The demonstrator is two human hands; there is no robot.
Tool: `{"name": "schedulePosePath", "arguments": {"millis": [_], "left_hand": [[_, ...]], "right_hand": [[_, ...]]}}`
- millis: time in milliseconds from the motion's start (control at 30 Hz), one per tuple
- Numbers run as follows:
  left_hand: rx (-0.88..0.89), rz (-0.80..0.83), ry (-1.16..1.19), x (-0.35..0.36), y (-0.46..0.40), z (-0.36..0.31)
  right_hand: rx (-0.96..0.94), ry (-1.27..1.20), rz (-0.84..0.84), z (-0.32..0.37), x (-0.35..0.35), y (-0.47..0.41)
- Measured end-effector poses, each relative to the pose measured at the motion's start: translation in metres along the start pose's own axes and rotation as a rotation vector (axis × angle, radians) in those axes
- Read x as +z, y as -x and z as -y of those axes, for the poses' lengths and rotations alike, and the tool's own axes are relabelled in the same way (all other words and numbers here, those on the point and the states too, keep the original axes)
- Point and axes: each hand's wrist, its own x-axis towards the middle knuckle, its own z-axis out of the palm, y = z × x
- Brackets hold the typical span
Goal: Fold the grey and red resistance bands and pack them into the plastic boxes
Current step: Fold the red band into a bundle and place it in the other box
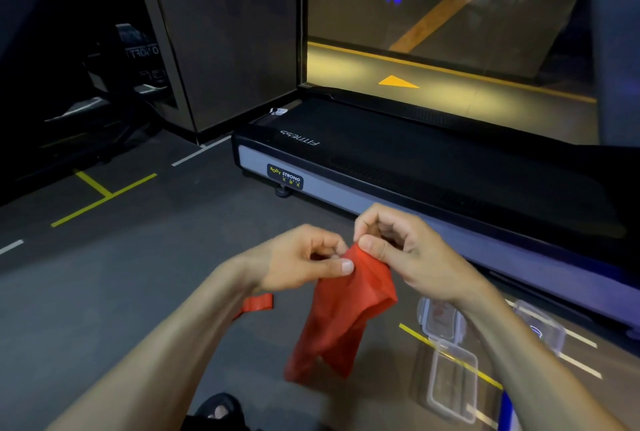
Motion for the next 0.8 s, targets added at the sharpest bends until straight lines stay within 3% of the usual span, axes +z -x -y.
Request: {"name": "schedulePosePath", "arguments": {"millis": [567, 800], "left_hand": [[0.019, -0.108, 0.119, -0.009, -0.002, -0.007], [0.057, -0.145, 0.066, -0.008, 0.0, -0.013]], "right_hand": [[0.04, -0.023, -0.076, -0.012, -0.031, 0.012], [0.082, -0.023, -0.071, -0.019, -0.031, 0.017]]}}
